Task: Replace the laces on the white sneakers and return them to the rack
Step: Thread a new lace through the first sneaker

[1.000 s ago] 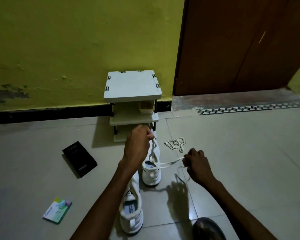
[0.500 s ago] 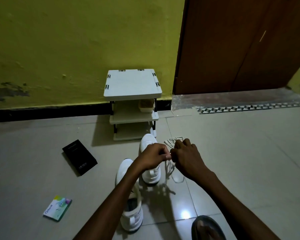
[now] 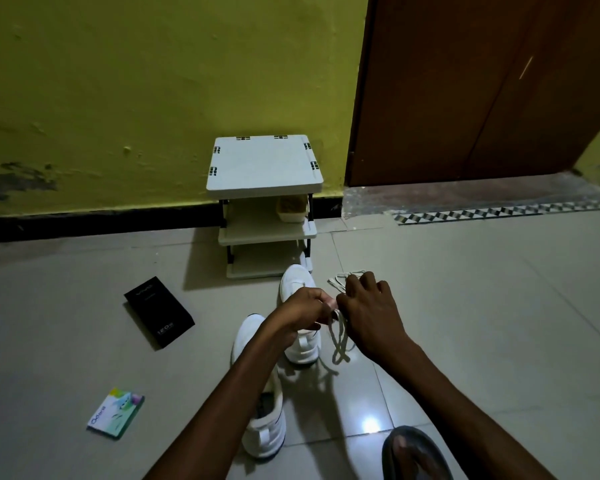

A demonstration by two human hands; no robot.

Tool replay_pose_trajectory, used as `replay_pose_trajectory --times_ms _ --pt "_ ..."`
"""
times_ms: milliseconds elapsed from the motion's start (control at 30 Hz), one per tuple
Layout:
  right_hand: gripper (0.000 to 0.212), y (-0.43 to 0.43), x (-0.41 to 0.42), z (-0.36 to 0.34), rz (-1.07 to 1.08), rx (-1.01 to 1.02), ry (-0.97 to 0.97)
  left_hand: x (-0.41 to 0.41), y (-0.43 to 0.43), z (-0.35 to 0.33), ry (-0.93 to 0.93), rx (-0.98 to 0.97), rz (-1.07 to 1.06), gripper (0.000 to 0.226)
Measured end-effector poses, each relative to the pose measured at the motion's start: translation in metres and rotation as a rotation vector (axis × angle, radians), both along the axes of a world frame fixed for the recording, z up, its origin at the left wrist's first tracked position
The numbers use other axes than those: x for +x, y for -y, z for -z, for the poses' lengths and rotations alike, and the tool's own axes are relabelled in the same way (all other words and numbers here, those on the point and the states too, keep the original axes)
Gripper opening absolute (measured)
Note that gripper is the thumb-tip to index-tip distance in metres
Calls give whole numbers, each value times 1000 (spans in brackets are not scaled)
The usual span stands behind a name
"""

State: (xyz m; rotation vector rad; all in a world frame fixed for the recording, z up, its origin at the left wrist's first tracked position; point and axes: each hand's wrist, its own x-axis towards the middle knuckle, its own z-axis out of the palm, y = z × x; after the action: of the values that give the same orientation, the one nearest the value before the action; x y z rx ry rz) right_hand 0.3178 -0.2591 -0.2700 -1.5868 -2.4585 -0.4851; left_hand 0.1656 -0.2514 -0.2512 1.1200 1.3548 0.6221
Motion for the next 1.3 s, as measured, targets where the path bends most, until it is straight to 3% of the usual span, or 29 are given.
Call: replay_pose_trajectory --times_ms 167,433,533,733,867,1167,1233,1300 --pt "6 1 -2 6 33 36 6 -1 0 -8 3 -51 71 25" --pt "24 5 -1 10 -29 32 -97 -5 4 0 260 -213 9 30" --pt "26 1 4 18 -52 -34 -217 -5 4 -6 407 -199 -69 33" --pt "16 -10 28 46 -95 -191 -602 -6 6 -31 522 -126 -130 33" --pt "22 -4 68 86 15 -247 -594 -26 -2 -52 622 -47 -243 28" --pt "25 12 104 114 227 -571 -542 -34 -8 -42 438 23 -210 30" --pt "29 11 105 112 286 -639 -399 -35 -8 -37 273 103 -179 30" --pt "25 13 103 109 313 -706 -152 -36 -8 -28 -34 209 -115 27"
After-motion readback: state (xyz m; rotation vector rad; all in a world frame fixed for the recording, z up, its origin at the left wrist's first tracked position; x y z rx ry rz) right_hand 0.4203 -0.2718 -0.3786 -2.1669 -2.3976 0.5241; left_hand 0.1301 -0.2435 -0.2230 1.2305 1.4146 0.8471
